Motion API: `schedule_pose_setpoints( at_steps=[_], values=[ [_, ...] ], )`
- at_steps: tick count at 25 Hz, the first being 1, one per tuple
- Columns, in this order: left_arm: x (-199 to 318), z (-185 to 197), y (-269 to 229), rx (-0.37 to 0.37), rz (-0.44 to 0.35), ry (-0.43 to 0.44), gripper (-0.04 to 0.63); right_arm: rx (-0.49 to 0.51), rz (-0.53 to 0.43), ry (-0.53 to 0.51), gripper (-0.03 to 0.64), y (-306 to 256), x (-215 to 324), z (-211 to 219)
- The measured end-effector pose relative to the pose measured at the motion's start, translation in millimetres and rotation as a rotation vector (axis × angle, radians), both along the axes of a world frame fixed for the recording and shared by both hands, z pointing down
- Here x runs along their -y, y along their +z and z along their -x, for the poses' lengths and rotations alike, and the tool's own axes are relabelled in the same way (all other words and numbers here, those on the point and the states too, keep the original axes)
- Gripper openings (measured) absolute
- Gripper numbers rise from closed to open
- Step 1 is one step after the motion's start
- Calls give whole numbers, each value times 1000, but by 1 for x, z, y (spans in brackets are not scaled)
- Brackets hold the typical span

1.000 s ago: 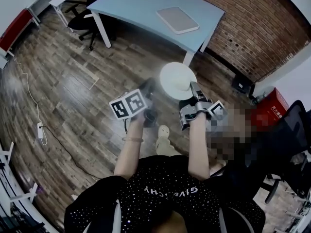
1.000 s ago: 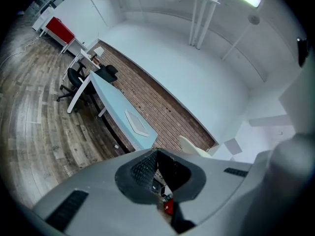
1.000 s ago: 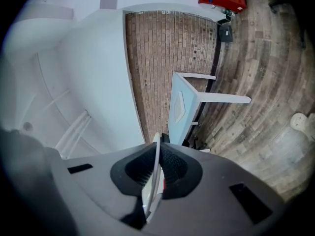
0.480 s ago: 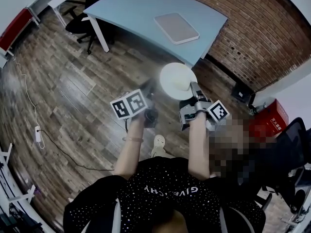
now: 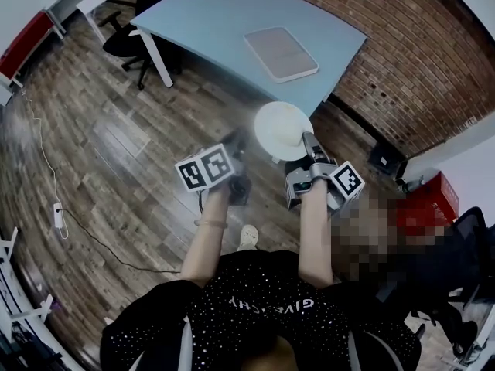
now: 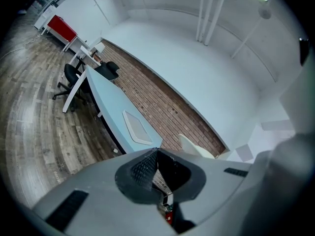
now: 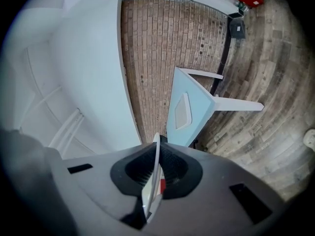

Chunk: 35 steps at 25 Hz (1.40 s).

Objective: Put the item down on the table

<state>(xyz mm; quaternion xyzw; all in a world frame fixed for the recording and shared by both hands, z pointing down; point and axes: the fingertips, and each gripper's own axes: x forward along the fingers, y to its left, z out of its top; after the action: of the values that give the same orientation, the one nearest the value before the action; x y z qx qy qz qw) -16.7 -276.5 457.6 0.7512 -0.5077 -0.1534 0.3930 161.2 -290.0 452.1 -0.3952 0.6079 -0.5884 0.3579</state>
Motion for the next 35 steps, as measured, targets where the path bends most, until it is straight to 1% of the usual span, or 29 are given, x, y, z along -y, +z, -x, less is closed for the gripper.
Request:
schedule_pose_setpoints(
  at_steps=[7, 10, 12, 16, 19, 22, 26, 32, 35],
  values=[
    [15, 2, 4, -4, -36, -40, 12, 7, -19, -19, 25, 7, 17, -2],
    [37, -2, -1, 3, -28, -48, 12, 11, -10, -27, 25, 3, 42, -5],
    [41, 0, 0, 4, -25, -55, 12, 13, -5, -35, 25, 6, 46, -4],
    [55, 11, -4, 2, -21, -87, 12, 19, 10, -51, 25, 7, 64, 3],
    [63, 20, 3, -10, -6, -103, 12, 23, 29, -64, 25, 14, 73, 10],
    [69, 22, 8, -21, -8, -92, 12, 22, 32, -56, 25, 20, 76, 12],
    [114, 27, 6, -28, -6, -70, 12, 24, 32, -41, 25, 17, 118, 21],
    [167, 23, 4, -29, -2, -28, 12, 24, 40, 4, 25, 15, 166, 17],
    [194, 28, 3, -34, 5, -23, 12, 24, 49, 14, 25, 15, 191, 20]
  ],
)
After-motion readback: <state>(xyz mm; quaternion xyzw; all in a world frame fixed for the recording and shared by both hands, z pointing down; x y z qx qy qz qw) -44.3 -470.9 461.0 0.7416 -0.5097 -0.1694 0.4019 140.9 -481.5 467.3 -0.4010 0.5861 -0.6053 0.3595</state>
